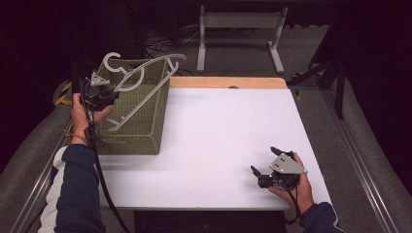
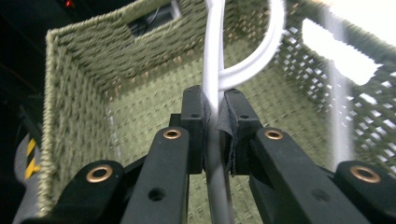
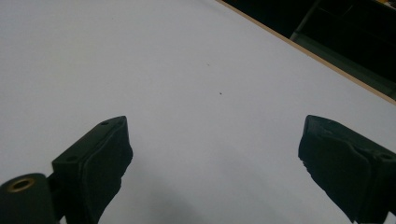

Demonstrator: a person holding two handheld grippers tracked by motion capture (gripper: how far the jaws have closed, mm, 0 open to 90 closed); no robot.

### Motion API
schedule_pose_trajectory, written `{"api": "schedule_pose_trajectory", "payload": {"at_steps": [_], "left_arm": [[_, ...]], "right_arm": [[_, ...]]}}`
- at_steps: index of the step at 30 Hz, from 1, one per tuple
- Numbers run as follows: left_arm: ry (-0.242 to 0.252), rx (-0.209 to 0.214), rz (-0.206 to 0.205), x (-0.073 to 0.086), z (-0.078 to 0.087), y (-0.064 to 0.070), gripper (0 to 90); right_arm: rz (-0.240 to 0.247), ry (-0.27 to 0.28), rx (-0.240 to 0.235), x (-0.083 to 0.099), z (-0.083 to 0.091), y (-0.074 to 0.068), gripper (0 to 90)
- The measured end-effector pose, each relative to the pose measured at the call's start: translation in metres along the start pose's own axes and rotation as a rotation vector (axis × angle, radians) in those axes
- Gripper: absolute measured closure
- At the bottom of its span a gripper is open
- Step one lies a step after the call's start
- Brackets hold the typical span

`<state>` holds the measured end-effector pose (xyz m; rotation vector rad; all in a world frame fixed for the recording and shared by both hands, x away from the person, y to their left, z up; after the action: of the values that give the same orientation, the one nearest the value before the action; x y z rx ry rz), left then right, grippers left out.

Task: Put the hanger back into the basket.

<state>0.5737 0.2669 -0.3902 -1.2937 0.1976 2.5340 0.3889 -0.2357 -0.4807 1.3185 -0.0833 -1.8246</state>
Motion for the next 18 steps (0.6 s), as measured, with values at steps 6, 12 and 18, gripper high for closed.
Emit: {"api": "schedule_pose_trajectory", "payload": {"at_steps": [6,12,18], "left_arm": [[0.001,-0.048,-0.006,0.000,-0.002,-0.002,73.7],[0.045,-0.035,0.012,-0.005,0.004,-0.002,64.0],[0.096,-0.007,-0.001,-0.010,0.011,0.011,55.6]], "right_arm": [[0.000,0.000,-0.003,-0.001,0.000,-0.001,9.5],[0.005,0.001,-0.002,-0.002,0.000,-0.001,9.6],[0.008,0.005,-0.002,-0.003,0.000,-0.002,9.8]]}}
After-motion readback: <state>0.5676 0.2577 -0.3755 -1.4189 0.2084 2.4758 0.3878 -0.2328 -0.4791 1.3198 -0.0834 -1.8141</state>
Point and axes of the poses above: each handheld gripper's, and its own axes: z roughly backward along the jaws, x roughly out of its underside, y roughly to its right, the point moved 8 cm from there along -z, roughly forward along the jaws, and after that the axes turned 13 degrees about z, right-handed, at the moved point
